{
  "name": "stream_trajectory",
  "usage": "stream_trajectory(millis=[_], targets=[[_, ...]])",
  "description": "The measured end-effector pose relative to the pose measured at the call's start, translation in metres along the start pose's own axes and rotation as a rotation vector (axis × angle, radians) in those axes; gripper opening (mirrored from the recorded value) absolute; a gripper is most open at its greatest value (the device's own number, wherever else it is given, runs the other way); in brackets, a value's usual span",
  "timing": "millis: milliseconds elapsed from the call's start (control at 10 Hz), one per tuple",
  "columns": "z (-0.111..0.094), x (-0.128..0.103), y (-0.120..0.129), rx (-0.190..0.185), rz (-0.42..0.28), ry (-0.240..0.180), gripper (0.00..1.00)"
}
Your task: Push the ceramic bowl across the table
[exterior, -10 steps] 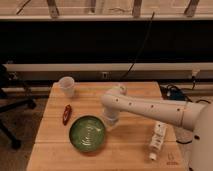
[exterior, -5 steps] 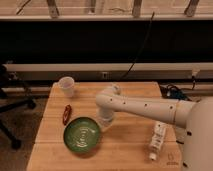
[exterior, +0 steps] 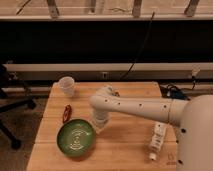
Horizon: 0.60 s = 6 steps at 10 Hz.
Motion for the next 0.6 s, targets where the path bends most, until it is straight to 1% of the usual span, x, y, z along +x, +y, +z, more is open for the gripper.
stream_trajectory(millis=[200,300,400,500,600], targets=[[0.001,-0.013,-0.005,0.008,-0.036,-0.015,0.05],[-0.002,-0.020,-0.005,0.025,-0.065,-0.026,0.11],[-0.005,-0.020,-0.003,0.028,-0.069,-0.024,0.12],[-0.005,-0.019,-0.005,0.022,-0.059,-0.017,0.09],[-0.002,-0.019,-0.010,0.016,-0.052,-0.014,0.02]])
